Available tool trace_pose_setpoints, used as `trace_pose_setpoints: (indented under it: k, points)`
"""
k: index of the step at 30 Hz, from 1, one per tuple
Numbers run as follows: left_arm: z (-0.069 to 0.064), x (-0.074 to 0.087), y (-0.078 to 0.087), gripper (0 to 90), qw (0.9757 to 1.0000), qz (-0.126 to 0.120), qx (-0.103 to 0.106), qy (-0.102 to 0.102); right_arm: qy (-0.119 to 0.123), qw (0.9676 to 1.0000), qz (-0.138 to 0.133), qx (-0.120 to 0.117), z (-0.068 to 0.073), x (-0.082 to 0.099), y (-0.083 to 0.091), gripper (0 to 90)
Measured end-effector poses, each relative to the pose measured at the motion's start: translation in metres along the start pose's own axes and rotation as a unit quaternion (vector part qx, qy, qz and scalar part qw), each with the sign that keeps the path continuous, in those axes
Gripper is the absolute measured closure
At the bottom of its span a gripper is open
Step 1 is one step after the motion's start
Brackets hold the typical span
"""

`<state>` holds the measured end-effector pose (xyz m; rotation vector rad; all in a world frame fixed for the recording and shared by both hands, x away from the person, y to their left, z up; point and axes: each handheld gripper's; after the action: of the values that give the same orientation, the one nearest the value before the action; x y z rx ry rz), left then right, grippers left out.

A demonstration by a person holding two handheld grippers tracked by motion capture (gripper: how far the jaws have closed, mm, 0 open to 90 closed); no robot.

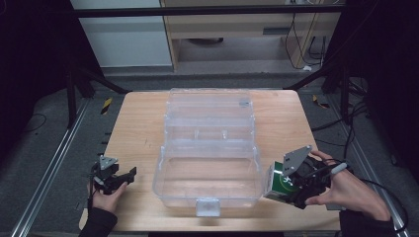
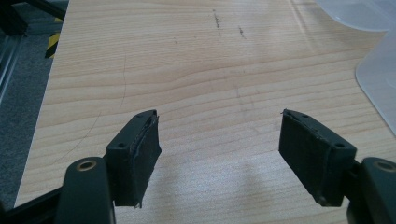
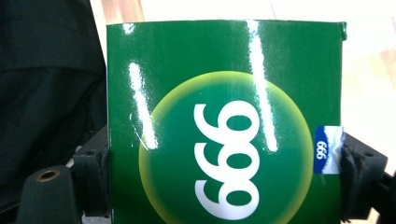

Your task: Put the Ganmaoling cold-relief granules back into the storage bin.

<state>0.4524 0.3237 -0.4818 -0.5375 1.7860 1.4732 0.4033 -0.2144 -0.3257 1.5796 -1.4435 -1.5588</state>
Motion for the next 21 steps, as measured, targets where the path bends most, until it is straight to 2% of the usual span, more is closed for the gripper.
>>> trace_pose_setpoints:
  k: [3,8,17,21]
  points:
    - [0.0,0.0,0.0,28.4,1.0,0.0,0.0,0.0,0.015,0.9999,-0.004,0.004,-0.001,-0.014,0.002,16.0]
    - [0.0,0.0,0.0,28.4,1.0,-0.001,0.001,0.0,0.026,0.9995,-0.01,0.013,-0.005,-0.026,0.002,16.0]
    - [0.0,0.0,0.0,28.4,1.0,-0.002,0.002,0.001,0.039,0.9989,-0.023,0.012,-0.012,-0.053,-0.002,16.0]
    - [0.0,0.0,0.0,28.5,1.0,-0.003,0.002,0.0,0.041,0.9986,-0.03,0.012,-0.014,-0.06,-0.003,16.1]
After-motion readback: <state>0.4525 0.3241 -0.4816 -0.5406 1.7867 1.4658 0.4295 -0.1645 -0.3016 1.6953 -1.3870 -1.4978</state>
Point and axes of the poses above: each handheld gripper's, and its own axes: y roughly backward along the jaws, x roughly out of its underside, z roughly to its left, and after that the axes turned 5 degrees about x, right-handed
